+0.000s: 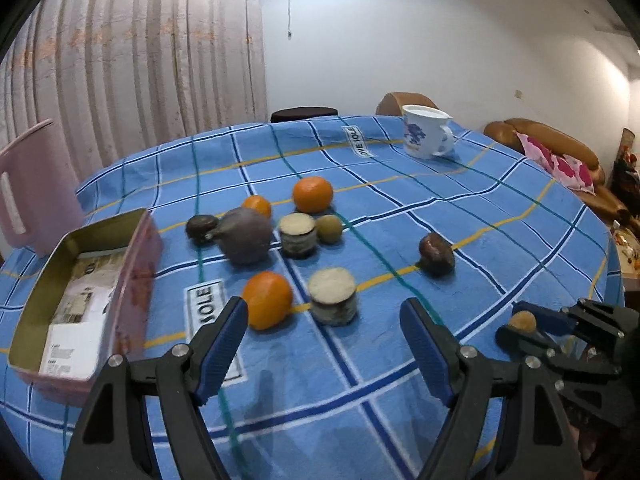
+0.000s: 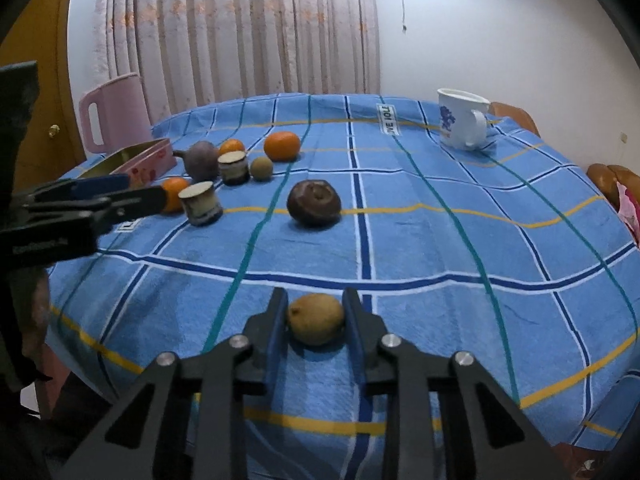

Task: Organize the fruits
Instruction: 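Grasp the beige-topped round jar with the left tool while the right tool grasps the brown kiwi, then carry the jar in the left tool over the tin while the right tool carries the kiwi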

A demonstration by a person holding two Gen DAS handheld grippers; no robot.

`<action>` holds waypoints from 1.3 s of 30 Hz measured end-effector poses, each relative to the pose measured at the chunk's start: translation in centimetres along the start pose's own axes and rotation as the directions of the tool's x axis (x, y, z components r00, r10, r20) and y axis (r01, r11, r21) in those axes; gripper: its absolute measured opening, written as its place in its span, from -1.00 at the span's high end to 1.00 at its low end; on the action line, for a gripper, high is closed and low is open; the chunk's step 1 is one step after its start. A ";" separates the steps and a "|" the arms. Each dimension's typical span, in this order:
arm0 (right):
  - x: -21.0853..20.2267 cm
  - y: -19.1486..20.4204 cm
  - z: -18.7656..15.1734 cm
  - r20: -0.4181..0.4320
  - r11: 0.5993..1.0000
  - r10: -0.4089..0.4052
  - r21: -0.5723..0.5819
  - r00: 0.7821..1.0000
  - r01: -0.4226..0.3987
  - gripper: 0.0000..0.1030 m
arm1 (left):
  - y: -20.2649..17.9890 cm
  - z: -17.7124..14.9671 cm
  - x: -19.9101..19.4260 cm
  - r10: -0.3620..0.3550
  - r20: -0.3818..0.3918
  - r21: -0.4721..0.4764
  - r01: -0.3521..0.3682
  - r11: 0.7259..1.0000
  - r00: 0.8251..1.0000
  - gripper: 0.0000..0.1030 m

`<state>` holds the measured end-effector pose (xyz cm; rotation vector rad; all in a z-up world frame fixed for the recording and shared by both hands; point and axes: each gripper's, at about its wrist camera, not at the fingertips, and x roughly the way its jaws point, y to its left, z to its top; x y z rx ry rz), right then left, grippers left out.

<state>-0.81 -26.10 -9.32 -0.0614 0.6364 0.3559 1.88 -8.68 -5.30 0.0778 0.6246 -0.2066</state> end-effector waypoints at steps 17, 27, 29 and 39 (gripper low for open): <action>-0.3 0.6 0.7 0.046 0.998 0.059 -0.001 0.997 -0.059 0.40 | 0.0 1.2 4.0 -0.025 -0.090 -0.023 0.023 0.999 0.996 0.32; 0.9 2.6 3.1 0.072 0.995 0.072 -0.071 0.995 -0.067 0.40 | 0.8 1.1 1.7 -0.014 -0.012 -0.027 0.013 1.000 1.000 0.32; 1.0 3.1 3.7 0.083 0.994 0.077 -0.084 0.994 -0.070 0.40 | 1.4 1.1 1.3 0.002 0.000 -0.036 -0.002 0.999 1.000 0.32; 1.8 6.0 7.7 0.119 0.979 0.130 -0.175 0.984 -0.108 0.40 | 5.3 1.5 -1.0 0.056 0.052 -0.112 -0.049 0.992 0.997 0.32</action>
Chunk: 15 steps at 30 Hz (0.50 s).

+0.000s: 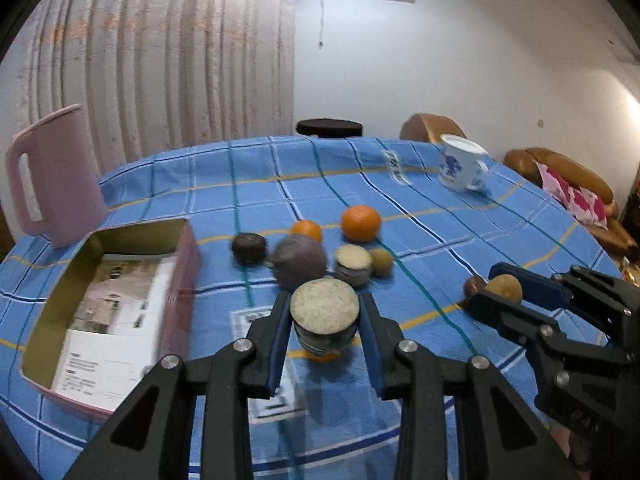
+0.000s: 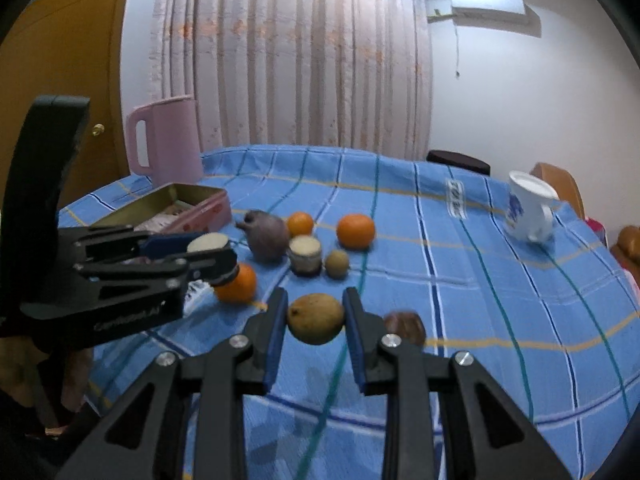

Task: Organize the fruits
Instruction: 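Carry the jar in the left tool over the tin while the right tool carries the kiwi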

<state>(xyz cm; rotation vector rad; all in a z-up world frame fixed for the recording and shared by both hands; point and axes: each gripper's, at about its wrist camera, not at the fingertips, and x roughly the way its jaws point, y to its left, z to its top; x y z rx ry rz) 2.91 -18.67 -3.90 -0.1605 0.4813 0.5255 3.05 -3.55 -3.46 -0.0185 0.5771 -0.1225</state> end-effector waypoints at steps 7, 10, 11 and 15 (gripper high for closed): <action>1.9 2.2 3.6 0.024 0.997 0.048 -0.068 0.999 -0.047 0.40 | 3.2 1.3 -1.8 0.061 0.047 -0.033 -0.060 0.998 0.997 0.32; 2.5 3.1 5.1 0.037 0.994 0.077 -0.084 0.996 -0.073 0.40 | 4.6 1.8 -2.4 0.095 0.061 -0.048 -0.092 0.995 0.994 0.32; 2.8 3.6 5.7 0.042 0.992 0.091 -0.092 0.995 -0.086 0.40 | 5.1 2.0 -2.5 0.106 0.066 -0.051 -0.103 0.993 0.992 0.32; 3.9 5.3 7.6 0.055 0.985 0.142 -0.109 0.988 -0.135 0.40 | 7.6 2.5 -3.0 0.155 0.077 -0.083 -0.149 0.985 0.985 0.32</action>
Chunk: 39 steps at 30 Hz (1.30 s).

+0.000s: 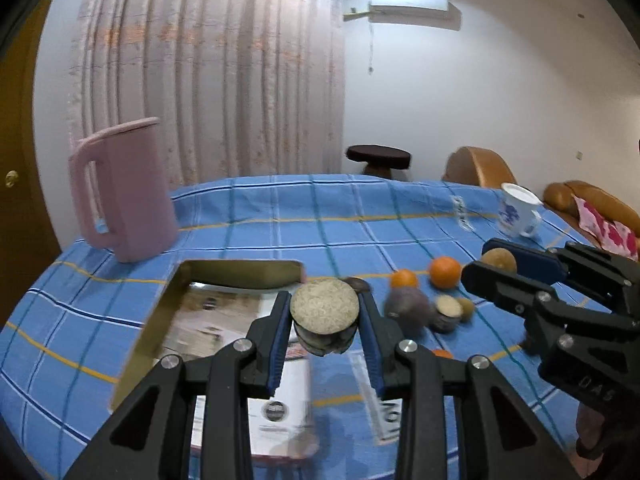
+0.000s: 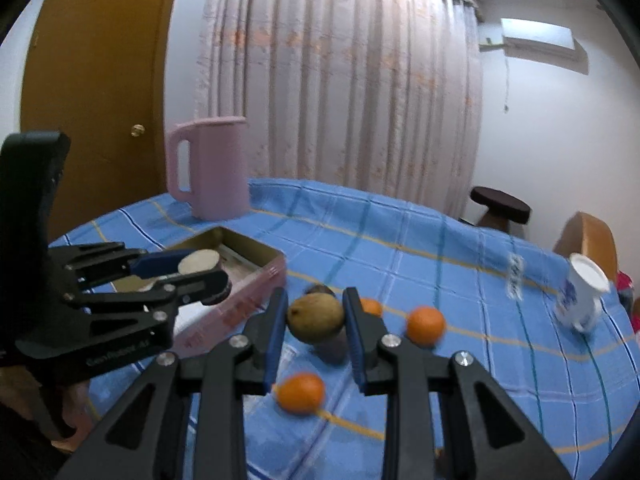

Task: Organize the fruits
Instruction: 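Carry the jar in the left tool over the tin while the right tool carries the kiwi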

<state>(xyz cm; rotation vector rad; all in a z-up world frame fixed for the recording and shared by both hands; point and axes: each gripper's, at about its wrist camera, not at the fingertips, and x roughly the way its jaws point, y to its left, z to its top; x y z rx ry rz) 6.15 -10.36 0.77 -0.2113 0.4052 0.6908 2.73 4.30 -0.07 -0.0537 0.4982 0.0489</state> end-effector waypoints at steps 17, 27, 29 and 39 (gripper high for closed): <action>6.4 4.5 2.9 0.002 0.995 0.097 -0.037 0.995 -0.097 0.40 | 6.0 0.5 1.3 0.147 -0.022 -0.046 -0.147 0.988 0.989 0.32; 9.1 6.0 2.7 -0.048 0.990 0.130 -0.042 0.990 -0.132 0.40 | 8.2 -0.2 3.6 0.171 -0.086 -0.059 -0.177 0.982 0.981 0.32; 9.8 6.3 2.3 -0.066 0.989 0.138 -0.042 0.988 -0.141 0.40 | 8.7 -0.5 4.0 0.175 -0.099 -0.067 -0.182 0.981 0.980 0.32; 11.8 7.6 1.1 -0.125 0.985 0.158 -0.055 0.979 -0.166 0.40 | 9.3 -1.3 5.0 0.178 -0.144 -0.062 -0.188 0.980 0.973 0.32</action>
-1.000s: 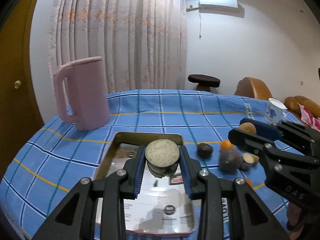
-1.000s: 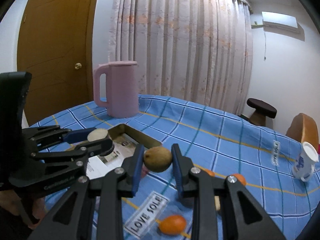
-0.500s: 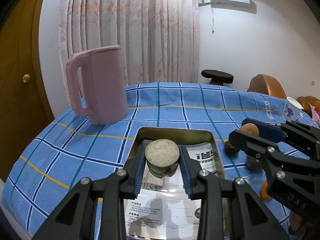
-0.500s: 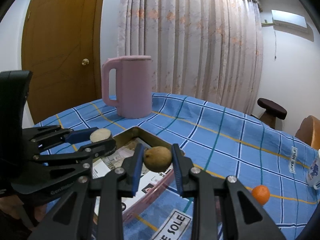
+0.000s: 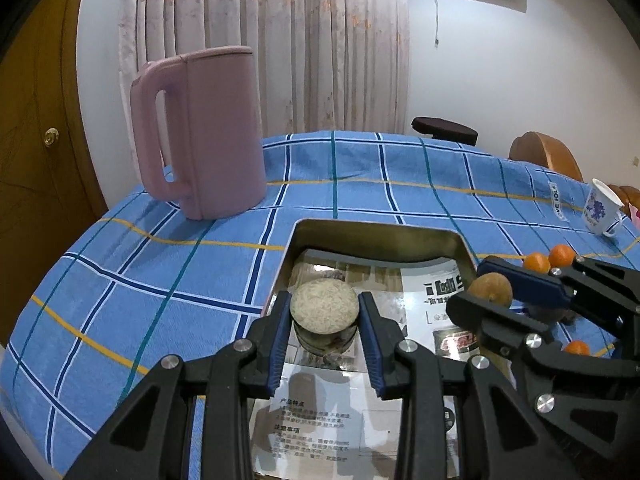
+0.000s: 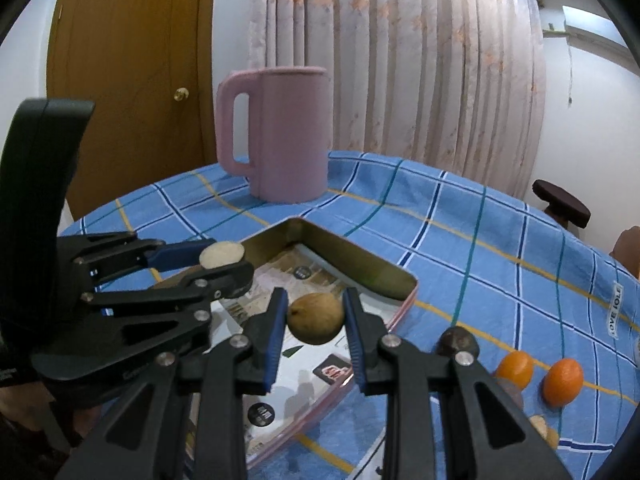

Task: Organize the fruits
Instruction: 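Carry the jar in the left tool over the tin while the right tool carries the kiwi, then open the left tool to drop the jar into the tin while the right tool drops the kiwi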

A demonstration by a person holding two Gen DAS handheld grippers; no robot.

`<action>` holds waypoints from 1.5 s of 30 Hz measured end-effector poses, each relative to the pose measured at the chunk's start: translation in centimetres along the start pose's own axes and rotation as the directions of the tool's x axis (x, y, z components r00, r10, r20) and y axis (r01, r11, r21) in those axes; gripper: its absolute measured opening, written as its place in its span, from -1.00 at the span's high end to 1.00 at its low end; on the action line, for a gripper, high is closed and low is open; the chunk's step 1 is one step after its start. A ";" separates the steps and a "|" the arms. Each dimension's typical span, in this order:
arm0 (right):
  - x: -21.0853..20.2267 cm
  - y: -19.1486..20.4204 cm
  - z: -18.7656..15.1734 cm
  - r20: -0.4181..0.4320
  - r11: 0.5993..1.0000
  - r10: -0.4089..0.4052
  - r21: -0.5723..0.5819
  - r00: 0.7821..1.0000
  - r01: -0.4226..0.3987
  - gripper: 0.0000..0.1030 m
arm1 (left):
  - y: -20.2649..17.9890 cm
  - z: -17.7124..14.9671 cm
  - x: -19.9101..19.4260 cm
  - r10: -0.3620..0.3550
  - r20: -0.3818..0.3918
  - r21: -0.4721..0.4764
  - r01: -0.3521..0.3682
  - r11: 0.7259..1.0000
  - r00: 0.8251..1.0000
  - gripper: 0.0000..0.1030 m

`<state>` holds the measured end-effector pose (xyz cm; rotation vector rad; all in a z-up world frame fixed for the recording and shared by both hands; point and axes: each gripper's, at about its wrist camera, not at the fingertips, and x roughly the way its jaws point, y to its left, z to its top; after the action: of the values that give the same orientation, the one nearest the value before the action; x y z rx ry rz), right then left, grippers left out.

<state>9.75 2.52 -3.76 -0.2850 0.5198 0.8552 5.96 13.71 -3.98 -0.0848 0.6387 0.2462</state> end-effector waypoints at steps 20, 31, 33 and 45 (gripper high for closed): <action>1.9 0.7 -1.2 -0.068 1.000 0.014 -0.023 0.998 -0.015 0.40 | 0.3 -0.7 0.8 0.005 -0.045 -0.002 -0.006 1.000 0.999 0.32; -0.4 -0.2 -1.5 -0.015 0.999 0.018 0.036 1.000 -0.018 -0.27 | 0.6 -0.9 -2.0 0.009 -0.008 -0.036 -0.010 0.999 1.000 -0.40; -2.1 -0.6 -1.7 0.004 0.999 0.009 0.050 1.000 -0.009 -0.27 | 0.1 -0.8 -3.6 0.009 0.043 -0.038 -0.007 0.999 0.999 -0.45; -14.6 -10.3 -10.0 -0.030 0.917 -0.332 0.225 0.943 0.330 -0.45 | -11.7 -2.2 -4.5 -0.216 -0.002 0.150 0.214 0.965 0.976 -0.45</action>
<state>6.63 -17.71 -3.95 -0.1520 0.5376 0.4612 4.12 1.18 -3.00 -0.0074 0.6261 -0.0117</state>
